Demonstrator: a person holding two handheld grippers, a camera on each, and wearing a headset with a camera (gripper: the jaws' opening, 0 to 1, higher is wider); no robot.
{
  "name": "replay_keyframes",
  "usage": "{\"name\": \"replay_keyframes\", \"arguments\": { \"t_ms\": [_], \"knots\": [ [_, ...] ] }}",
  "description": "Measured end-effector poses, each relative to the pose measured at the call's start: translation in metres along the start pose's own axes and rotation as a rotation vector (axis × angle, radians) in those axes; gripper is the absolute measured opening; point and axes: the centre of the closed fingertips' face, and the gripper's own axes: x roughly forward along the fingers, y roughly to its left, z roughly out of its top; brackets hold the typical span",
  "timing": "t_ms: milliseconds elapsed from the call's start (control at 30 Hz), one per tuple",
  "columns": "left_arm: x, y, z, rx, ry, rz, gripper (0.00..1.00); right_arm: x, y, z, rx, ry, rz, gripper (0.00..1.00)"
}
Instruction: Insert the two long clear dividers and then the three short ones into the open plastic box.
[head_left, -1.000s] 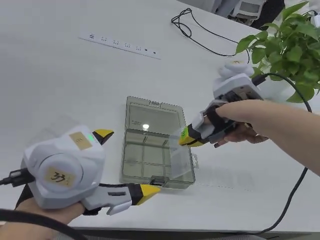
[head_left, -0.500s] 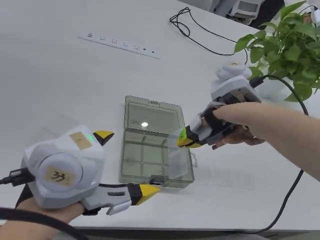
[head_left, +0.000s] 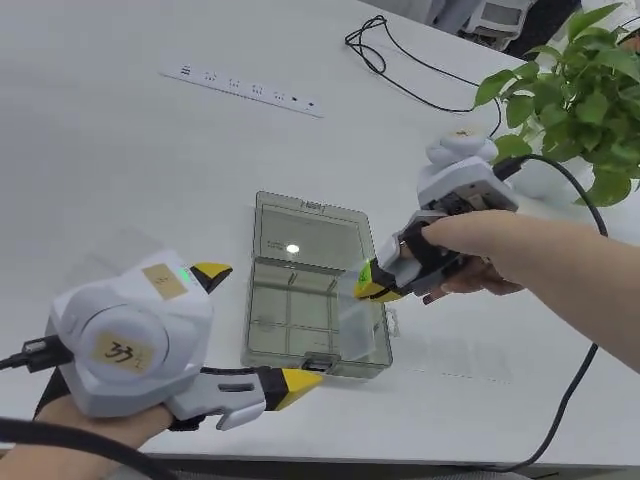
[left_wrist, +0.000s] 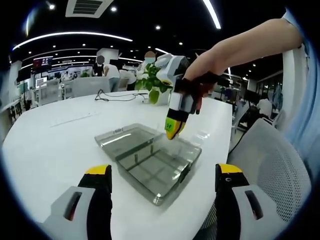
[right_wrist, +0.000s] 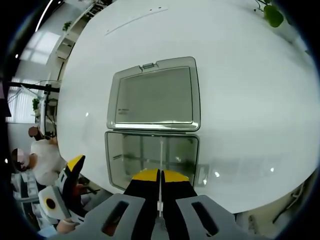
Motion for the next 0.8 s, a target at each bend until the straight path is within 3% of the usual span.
{"name": "replay_keyframes", "arguments": {
  "t_ms": [800],
  "knots": [
    [0.0008, 0.0009, -0.0024, -0.010, 0.010, -0.005, 0.85, 0.0069, -0.0017, 0.0047, -0.012, 0.020, -0.029, 0.01]
  ]
}}
